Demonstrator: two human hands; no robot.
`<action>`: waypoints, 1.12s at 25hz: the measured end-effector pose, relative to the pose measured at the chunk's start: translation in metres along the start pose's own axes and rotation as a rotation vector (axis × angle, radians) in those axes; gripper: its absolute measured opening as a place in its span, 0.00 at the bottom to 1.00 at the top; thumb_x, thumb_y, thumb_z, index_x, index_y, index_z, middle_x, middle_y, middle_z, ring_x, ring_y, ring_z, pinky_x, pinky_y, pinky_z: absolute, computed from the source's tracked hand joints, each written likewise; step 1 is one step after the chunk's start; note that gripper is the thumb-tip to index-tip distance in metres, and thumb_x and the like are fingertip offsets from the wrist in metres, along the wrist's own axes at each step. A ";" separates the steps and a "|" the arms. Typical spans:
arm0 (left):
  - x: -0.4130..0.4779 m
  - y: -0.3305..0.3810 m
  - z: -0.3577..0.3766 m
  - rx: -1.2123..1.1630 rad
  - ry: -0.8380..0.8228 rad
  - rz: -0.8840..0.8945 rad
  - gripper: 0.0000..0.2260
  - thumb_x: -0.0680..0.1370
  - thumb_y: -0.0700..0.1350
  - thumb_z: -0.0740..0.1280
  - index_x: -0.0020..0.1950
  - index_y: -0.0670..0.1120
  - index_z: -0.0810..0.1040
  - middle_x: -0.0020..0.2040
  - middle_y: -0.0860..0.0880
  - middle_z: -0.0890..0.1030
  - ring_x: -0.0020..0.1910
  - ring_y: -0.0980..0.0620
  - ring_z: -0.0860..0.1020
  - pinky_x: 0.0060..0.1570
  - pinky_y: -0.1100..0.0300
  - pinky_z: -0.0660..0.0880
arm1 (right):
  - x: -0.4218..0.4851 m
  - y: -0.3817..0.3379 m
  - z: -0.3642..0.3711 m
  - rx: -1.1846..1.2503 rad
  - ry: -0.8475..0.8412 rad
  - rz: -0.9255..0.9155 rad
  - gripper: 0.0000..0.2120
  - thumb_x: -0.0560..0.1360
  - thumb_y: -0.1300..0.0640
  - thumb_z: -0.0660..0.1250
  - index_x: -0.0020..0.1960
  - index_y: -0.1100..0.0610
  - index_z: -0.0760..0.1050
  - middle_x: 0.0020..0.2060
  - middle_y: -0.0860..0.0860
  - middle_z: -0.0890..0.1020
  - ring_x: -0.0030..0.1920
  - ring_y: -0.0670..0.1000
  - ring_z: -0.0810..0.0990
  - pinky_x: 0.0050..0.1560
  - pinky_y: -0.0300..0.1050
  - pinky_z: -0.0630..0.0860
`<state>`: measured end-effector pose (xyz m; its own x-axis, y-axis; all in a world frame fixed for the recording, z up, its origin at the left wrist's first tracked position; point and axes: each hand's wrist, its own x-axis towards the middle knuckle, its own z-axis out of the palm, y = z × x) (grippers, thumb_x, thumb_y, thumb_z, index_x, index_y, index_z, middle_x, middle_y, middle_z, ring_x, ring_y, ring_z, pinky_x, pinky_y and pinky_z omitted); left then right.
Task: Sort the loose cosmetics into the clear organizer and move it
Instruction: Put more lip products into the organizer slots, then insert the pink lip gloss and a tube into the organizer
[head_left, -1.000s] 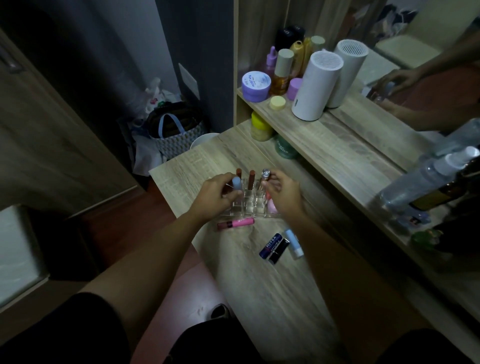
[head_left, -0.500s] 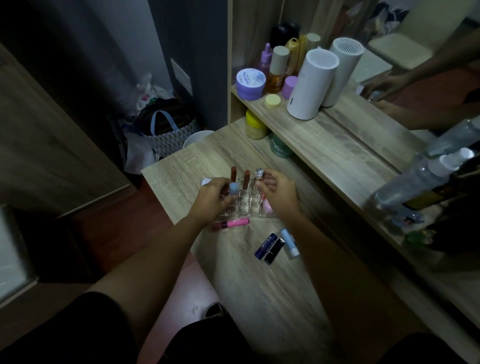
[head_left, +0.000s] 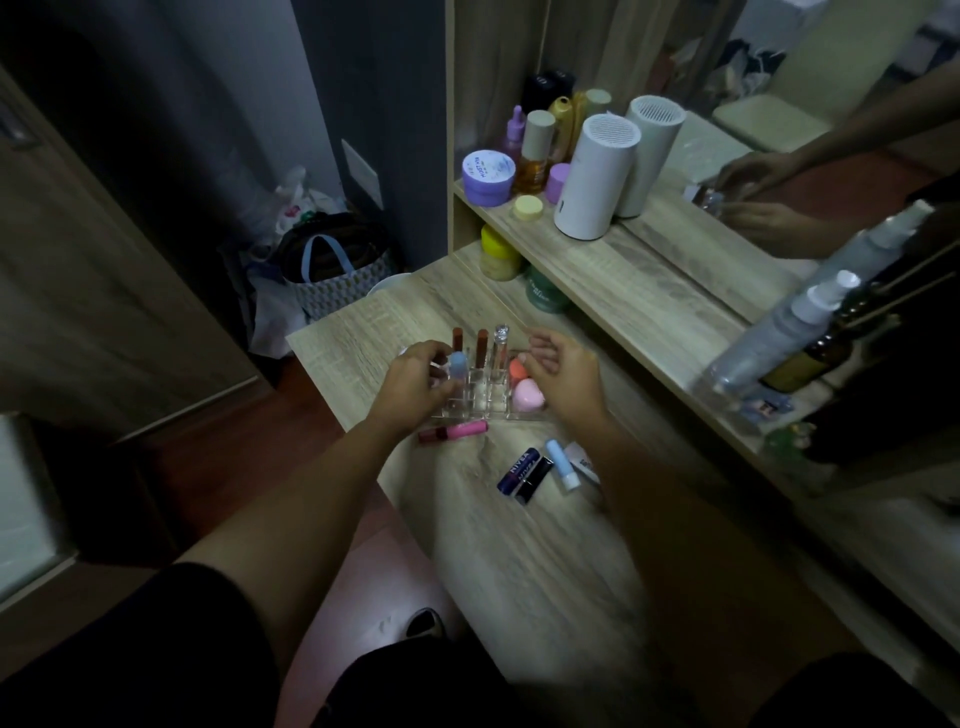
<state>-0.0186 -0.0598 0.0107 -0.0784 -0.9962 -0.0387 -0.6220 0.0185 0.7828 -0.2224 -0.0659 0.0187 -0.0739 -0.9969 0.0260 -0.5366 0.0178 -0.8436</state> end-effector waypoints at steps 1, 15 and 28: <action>-0.001 0.001 0.001 0.006 0.006 0.000 0.18 0.72 0.40 0.72 0.61 0.42 0.74 0.56 0.43 0.77 0.45 0.51 0.80 0.43 0.61 0.79 | -0.001 0.002 -0.001 -0.006 0.000 -0.007 0.20 0.73 0.63 0.69 0.65 0.59 0.73 0.57 0.56 0.81 0.50 0.42 0.78 0.41 0.22 0.73; -0.016 -0.012 0.013 0.111 -0.044 0.023 0.12 0.74 0.43 0.71 0.55 0.39 0.77 0.51 0.41 0.81 0.43 0.48 0.78 0.45 0.58 0.73 | -0.022 0.031 -0.009 -0.149 0.036 0.033 0.13 0.75 0.67 0.65 0.59 0.64 0.76 0.51 0.59 0.82 0.47 0.48 0.78 0.49 0.38 0.76; -0.036 -0.016 0.065 0.168 -0.158 -0.006 0.11 0.76 0.43 0.68 0.55 0.40 0.78 0.51 0.40 0.81 0.47 0.44 0.79 0.47 0.57 0.72 | -0.052 0.073 -0.017 -0.325 -0.042 0.099 0.11 0.75 0.67 0.64 0.57 0.63 0.78 0.51 0.58 0.82 0.48 0.52 0.80 0.48 0.41 0.75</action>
<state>-0.0566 -0.0182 -0.0407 -0.1871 -0.9707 -0.1508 -0.7426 0.0393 0.6686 -0.2725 -0.0112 -0.0349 -0.1079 -0.9913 -0.0750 -0.7688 0.1310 -0.6259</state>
